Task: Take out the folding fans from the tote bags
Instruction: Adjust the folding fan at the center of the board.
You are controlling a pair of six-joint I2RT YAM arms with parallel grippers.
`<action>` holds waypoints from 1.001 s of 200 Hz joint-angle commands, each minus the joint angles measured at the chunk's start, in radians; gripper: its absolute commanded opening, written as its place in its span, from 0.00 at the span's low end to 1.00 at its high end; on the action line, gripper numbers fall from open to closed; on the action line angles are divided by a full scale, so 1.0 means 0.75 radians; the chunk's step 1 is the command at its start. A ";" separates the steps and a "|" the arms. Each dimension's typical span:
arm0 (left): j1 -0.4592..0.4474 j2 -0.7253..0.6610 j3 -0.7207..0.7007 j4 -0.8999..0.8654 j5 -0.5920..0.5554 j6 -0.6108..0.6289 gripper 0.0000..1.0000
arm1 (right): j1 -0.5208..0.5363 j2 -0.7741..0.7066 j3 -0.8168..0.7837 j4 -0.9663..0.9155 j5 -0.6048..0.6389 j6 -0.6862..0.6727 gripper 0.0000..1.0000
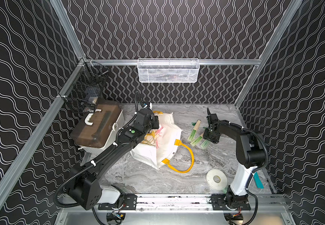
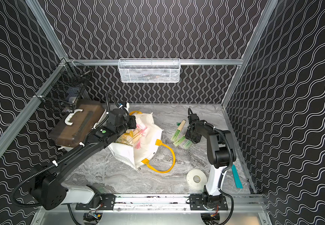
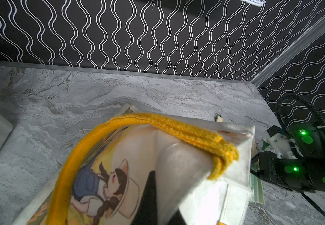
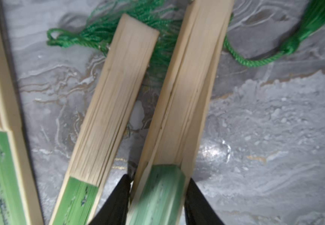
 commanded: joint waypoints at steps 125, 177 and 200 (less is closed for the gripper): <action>0.000 0.009 0.037 0.055 0.046 -0.019 0.00 | 0.083 -0.666 -0.076 -0.051 -0.329 -0.090 0.72; 0.001 0.037 0.055 0.049 0.037 -0.037 0.00 | 0.333 -0.877 -0.245 0.318 -0.740 0.011 0.62; 0.000 0.045 0.056 0.059 0.044 -0.052 0.00 | 0.477 -0.824 -0.275 0.420 -0.743 0.015 0.61</action>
